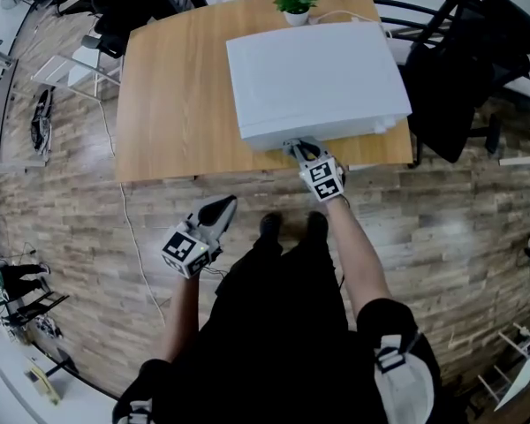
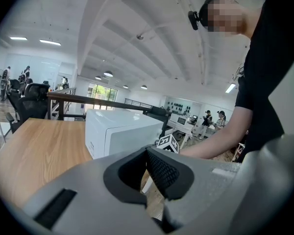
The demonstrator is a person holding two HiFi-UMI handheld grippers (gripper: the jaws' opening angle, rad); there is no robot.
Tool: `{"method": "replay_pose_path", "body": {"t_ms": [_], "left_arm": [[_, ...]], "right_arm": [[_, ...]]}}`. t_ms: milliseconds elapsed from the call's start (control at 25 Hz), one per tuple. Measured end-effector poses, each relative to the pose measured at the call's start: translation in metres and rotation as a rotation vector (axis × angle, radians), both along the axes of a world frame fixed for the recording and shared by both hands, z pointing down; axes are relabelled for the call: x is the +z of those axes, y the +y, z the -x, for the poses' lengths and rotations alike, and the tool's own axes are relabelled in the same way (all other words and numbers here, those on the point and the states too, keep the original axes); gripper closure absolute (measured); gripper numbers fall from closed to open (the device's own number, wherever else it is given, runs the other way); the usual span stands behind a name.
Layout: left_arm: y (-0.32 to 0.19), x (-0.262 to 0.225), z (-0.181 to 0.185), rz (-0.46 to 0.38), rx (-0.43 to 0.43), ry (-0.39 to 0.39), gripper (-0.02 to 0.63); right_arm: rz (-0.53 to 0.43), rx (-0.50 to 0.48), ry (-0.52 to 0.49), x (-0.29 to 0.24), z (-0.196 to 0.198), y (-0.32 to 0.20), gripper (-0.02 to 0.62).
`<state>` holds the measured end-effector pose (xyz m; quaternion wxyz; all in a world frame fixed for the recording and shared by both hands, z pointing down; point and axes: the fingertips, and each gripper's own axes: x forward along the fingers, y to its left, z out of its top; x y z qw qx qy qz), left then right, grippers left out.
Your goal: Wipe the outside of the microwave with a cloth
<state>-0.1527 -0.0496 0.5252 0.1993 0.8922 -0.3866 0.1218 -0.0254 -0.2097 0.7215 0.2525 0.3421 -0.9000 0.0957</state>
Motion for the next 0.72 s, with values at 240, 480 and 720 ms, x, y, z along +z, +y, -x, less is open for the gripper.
{"method": "replay_pose_path", "body": {"t_ms": [240,480,720], "left_arm": [[0.01,0.001,-0.003,0.02,-0.031,-0.004,0.603],[0.014,0.003,-0.016,0.033,-0.046,-0.008,0.603],[0.014,0.007,-0.039,0.038,-0.034,0.003,0.603]], "right_arm": [[0.009,-0.014,0.009,0.007,-0.009,-0.002,0.568],[0.024,0.016,0.015,0.012,-0.034,-0.007,0.568],[0.024,0.053,0.042,0.016,-0.07,-0.017,0.568]]}}
